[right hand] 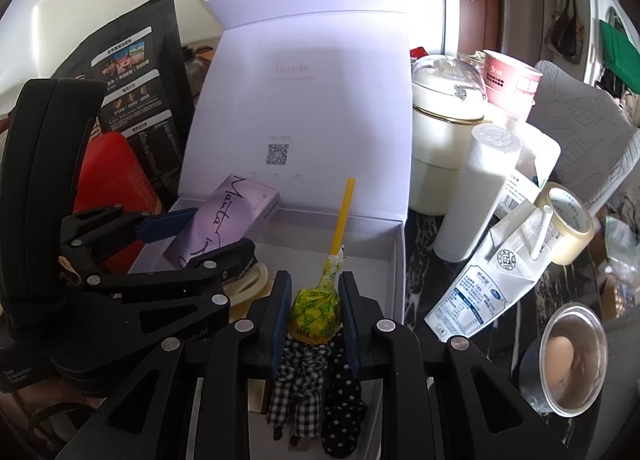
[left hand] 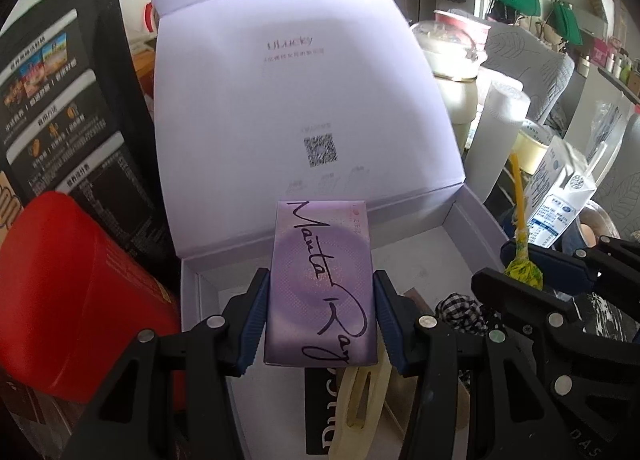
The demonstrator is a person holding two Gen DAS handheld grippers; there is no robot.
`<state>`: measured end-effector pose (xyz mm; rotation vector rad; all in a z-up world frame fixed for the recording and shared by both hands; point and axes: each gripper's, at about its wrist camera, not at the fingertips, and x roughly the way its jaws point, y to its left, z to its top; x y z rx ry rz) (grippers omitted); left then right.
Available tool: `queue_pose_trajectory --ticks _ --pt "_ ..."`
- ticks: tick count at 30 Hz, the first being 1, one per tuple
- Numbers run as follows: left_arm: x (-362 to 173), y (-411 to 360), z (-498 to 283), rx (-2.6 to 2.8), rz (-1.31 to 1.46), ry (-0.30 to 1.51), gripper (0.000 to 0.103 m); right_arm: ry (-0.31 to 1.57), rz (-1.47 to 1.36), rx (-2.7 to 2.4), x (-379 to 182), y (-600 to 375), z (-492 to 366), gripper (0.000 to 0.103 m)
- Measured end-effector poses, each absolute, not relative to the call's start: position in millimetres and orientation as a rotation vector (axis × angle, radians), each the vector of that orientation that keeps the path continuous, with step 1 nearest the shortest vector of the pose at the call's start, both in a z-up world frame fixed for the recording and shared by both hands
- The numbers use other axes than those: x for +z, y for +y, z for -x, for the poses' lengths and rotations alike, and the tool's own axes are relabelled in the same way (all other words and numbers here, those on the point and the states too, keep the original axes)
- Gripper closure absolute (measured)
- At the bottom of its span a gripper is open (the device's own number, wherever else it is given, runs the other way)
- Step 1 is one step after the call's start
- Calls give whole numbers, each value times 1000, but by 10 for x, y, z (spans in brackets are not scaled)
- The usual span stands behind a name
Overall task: Organize rigid objects
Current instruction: 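Lower the purple box and lollipop into the white box and open both grippers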
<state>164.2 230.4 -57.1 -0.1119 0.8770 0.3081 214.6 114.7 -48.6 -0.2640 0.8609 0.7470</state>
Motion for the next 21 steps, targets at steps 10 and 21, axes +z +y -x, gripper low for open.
queue_pose_trajectory --ticks 10,21 --pt "-592 2266 -1681 324 80 886 53 890 296 713 -649 1214 -2211 79" --pt "-601 2278 -1731 346 97 919 53 914 294 715 -699 1203 -2261 69"
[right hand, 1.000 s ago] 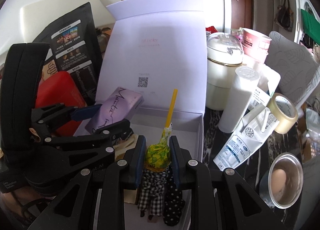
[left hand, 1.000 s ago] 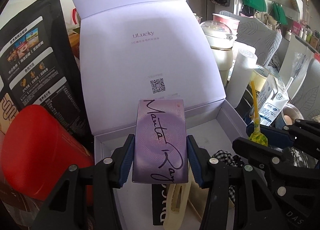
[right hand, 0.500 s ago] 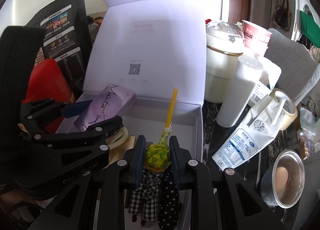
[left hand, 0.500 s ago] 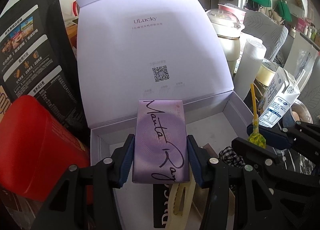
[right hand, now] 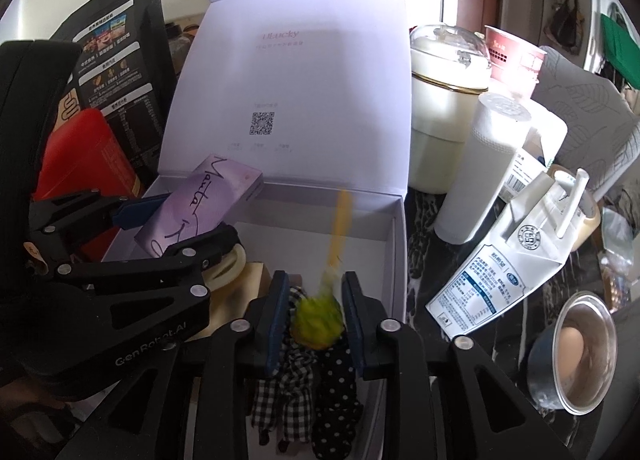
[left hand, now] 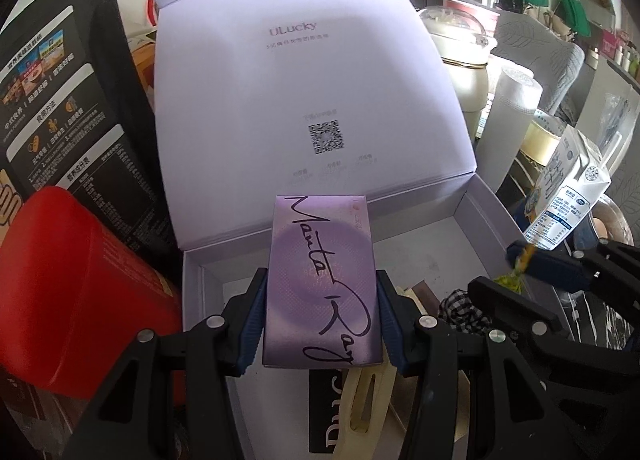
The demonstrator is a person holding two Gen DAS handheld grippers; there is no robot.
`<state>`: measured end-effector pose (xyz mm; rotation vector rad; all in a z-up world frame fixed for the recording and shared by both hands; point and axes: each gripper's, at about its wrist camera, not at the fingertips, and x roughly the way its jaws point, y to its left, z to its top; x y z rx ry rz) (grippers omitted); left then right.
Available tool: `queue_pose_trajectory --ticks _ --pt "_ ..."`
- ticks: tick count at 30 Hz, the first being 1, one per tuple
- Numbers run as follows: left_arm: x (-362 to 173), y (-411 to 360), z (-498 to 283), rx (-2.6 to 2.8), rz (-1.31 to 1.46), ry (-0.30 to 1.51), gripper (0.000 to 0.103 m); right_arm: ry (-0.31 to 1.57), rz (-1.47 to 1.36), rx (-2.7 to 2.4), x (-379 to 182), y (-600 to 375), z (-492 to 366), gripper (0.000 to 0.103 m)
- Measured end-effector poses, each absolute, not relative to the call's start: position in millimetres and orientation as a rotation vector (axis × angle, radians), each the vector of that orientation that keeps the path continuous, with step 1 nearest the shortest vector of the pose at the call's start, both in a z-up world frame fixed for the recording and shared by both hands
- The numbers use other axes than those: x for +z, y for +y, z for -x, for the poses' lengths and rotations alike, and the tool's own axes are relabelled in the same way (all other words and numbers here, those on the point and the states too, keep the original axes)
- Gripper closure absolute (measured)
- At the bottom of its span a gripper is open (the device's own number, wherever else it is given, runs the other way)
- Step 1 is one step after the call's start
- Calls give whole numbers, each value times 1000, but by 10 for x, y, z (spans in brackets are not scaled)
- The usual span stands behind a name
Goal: Organize rigid objects
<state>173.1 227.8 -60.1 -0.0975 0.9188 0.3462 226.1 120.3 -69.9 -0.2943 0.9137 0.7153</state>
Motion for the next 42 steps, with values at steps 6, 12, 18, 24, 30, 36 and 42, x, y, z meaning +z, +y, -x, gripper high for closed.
queue_pose_trajectory --ticks 6,12,18,24,30,36,42 --pt "-580 2294 -1726 335 120 926 53 900 313 688 -642 1175 -2268 65" --pt "-515 2304 -1696 374 126 923 38 891 308 692 -583 1155 -2214 56" --pt "-395 2265 -1648 385 136 892 21 902 280 671 -546 1039 -2202 56" --pt "-228 2141 -1592 385 112 873 21 891 280 663 -443 942 -2143 56" --pt "-20 2052 -1522 385 102 844 21 853 281 650 -239 840 -2057 56" --pt "170 1995 -1366 393 90 811 21 814 285 643 -16 772 -1962 56" --pt "393 1910 -1168 401 74 769 21 766 277 646 225 700 -1821 56"
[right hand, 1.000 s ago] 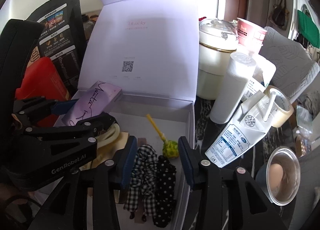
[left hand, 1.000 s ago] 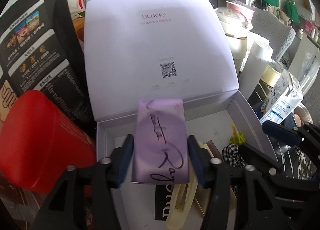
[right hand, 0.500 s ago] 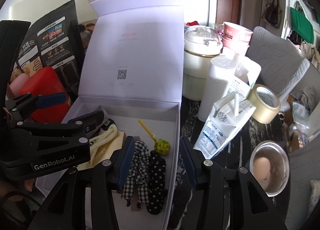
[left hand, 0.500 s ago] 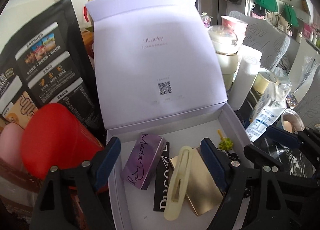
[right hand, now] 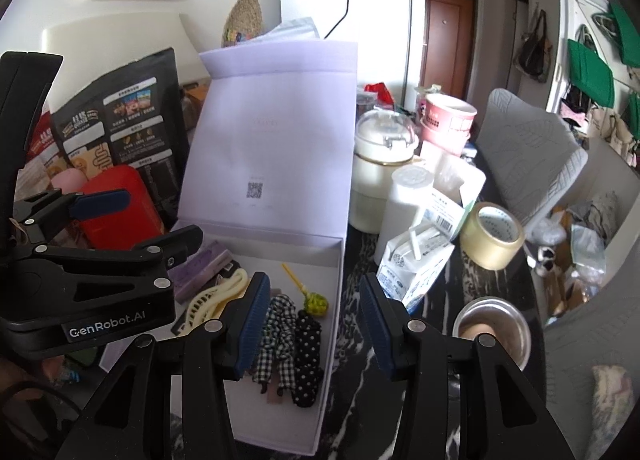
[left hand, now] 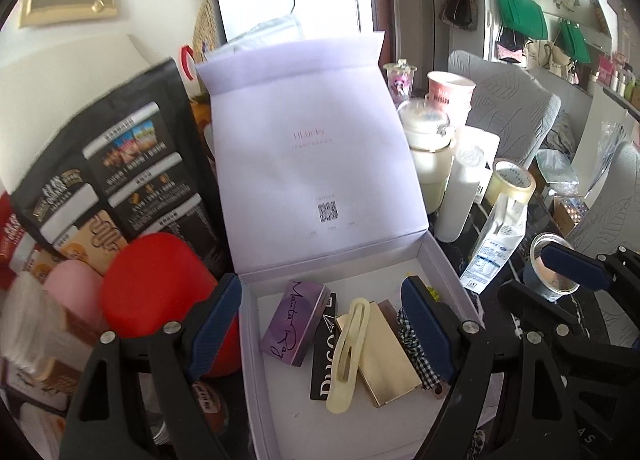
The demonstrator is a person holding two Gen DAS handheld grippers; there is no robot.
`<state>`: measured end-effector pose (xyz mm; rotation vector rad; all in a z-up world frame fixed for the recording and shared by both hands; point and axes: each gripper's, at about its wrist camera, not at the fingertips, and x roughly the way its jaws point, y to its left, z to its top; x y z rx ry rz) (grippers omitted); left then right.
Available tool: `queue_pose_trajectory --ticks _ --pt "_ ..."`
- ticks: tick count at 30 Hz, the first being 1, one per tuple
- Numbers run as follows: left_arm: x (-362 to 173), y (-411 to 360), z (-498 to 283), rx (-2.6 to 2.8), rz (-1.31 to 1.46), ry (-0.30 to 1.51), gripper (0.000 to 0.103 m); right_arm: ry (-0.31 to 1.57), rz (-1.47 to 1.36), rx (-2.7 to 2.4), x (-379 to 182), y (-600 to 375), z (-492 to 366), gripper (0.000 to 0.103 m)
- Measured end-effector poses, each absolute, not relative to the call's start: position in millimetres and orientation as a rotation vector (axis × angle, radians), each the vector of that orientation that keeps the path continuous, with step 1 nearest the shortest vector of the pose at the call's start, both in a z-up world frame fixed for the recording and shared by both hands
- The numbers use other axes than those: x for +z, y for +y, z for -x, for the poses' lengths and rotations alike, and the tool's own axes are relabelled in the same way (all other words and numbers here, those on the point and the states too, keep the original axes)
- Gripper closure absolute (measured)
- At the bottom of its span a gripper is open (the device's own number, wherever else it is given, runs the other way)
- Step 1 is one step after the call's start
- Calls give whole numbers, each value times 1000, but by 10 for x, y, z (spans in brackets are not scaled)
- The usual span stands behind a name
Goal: Organize rigid objects
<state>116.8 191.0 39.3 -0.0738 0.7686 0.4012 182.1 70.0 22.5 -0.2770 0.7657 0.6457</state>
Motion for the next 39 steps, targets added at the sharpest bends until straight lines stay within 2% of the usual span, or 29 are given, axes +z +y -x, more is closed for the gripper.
queue_pose_trajectory --ticks 17,34,36,39 --pt "877 1576 -599 409 62 659 21 630 251 643 776 381 -1263 56" --pt "859 1298 187 418 59 621 21 588 241 623 880 67 -519 53" --pt "836 1291 280 415 69 619 21 578 237 619 879 39 -409 49" --pt "781 1270 424 428 82 626 21 573 222 621 871 -8 -271 48"
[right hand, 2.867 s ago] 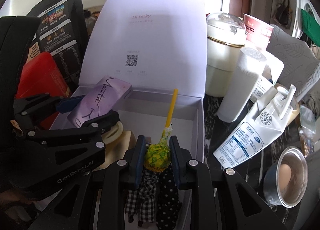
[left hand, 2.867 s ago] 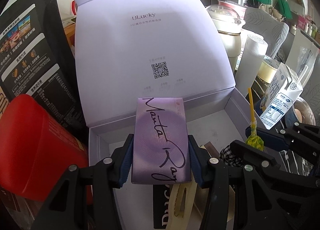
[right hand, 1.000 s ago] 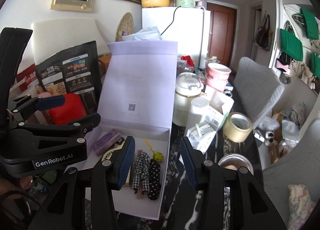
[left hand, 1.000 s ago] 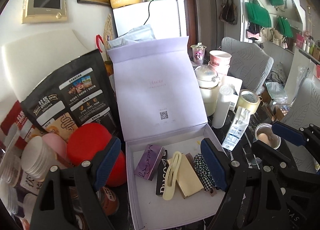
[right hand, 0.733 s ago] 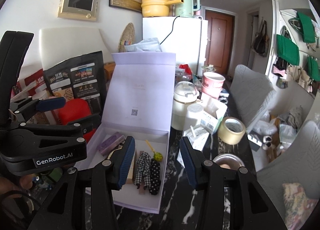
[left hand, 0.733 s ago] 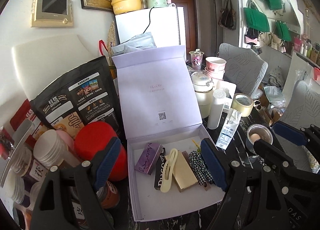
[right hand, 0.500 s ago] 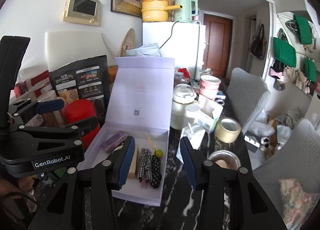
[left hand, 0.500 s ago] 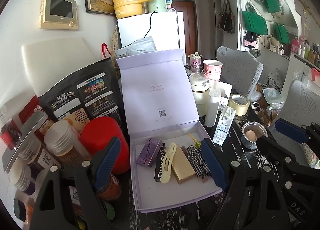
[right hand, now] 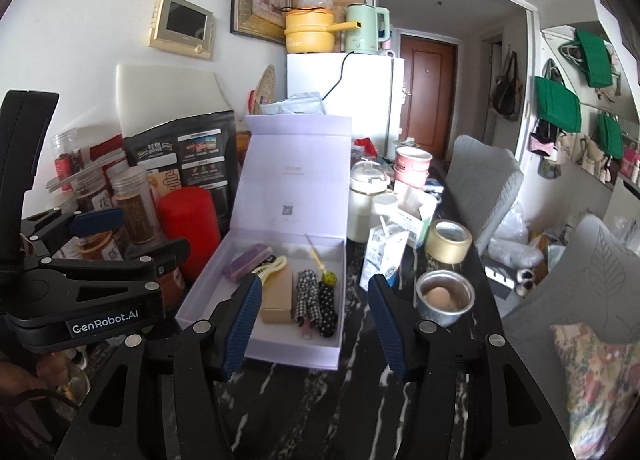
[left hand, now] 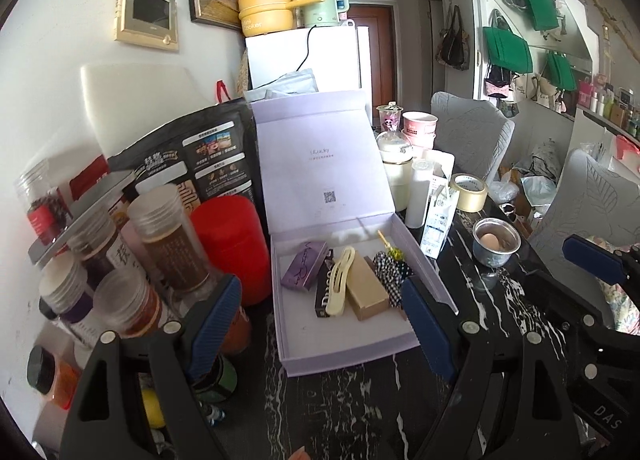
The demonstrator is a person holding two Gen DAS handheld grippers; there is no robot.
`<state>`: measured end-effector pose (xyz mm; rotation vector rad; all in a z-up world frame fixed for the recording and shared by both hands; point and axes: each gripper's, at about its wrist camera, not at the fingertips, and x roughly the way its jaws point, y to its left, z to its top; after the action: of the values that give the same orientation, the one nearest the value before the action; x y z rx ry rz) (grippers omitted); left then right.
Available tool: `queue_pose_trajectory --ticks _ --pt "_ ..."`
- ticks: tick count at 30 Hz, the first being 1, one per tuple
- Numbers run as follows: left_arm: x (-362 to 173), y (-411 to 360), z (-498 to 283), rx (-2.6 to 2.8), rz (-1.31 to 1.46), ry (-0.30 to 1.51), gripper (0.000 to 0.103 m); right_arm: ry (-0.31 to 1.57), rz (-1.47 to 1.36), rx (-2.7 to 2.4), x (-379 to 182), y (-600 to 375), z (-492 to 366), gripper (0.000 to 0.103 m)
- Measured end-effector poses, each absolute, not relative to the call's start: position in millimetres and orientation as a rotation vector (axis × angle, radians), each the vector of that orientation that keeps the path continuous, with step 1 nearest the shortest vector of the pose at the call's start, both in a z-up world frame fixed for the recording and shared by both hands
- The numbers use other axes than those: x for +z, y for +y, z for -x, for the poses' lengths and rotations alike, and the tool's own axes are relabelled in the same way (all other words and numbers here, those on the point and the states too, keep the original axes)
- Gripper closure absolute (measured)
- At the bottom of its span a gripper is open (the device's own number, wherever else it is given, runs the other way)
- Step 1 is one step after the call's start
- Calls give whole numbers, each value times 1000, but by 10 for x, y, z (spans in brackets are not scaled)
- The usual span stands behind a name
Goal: Organize rigid objects
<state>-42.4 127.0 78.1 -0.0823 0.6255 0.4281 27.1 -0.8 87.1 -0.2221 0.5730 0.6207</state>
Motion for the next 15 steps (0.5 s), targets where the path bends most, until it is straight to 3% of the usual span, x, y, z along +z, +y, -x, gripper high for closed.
queue_pose_trajectory --ticks 15 --pt "390 1057 921 401 94 664 21 603 228 596 636 -129 314 45"
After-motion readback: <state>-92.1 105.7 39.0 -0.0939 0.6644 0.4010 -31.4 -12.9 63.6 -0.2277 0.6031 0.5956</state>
